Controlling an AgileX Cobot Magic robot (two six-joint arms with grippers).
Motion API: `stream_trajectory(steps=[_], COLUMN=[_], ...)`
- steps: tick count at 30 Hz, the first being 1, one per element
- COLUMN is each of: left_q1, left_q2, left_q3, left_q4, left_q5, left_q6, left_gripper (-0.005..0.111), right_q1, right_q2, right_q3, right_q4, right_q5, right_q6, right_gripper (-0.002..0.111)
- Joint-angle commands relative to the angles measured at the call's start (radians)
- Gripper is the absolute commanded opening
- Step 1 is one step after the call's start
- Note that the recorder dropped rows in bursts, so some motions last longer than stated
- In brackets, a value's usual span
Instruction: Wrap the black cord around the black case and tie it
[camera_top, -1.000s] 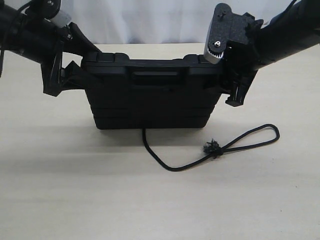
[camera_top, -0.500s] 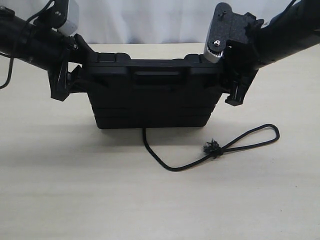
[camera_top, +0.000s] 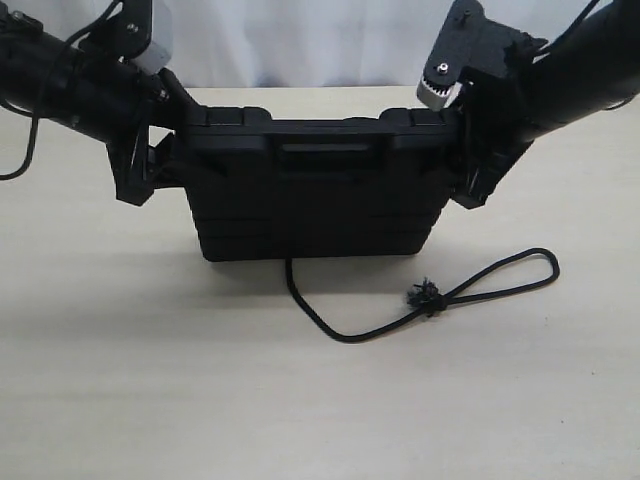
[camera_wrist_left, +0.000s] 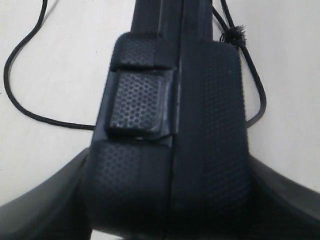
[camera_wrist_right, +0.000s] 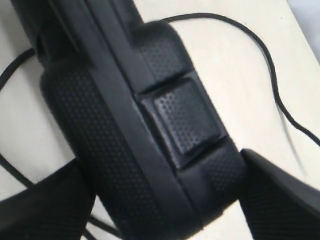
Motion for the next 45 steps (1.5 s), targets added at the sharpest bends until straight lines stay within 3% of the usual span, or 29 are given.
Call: stream_trajectory(steps=[1,7,18,27,33,41,45], left_q1=[-0.055,-0.093,-0.093,-0.093,-0.093,-0.209,-0.211], left_q2=[-0.034,-0.092,-0.237,-0.244,-0.244,-0.244,-0.244], left_q3=[0.027,0.09,0.2,0.274,0.274,0.319,0.319], left_q4=[-0.036,-0.038,-0.04,-0.042,-0.044,-0.039,-0.039], left_q5=[-0.07,-0.186,-0.32,-0.397,-0.417,-0.61,-0.607], left_q6=[-0.051,-0.061,-0.083,-0.079,-0.076,-0.032,-0.032], left_gripper=[0.0,0.0,0.0,0.0,0.0,0.0,0.0], right_q1=[-0.001,-0.001,-0.001,-0.001,-0.001,-0.001,-0.001], right_q2=[-0.102,-0.185,-0.192,-0.192,-0.192,-0.192,-0.176], right_q3=[-0.01,-0.01,-0.01,-0.01,-0.01,0.032,0.095], right_q4=[-0.109,-0.238,-0.16,-0.438,-0.49,-0.494,-0.506], right_q5=[0.024,0.166,0.159,0.307,0.459,0.484,0.481], right_q6=[0.259,0.48,0.575,1.03,1.226,1.487,1.629], right_gripper=[0.069,0.069,0.069,0.069,0.069,0.069,0.069])
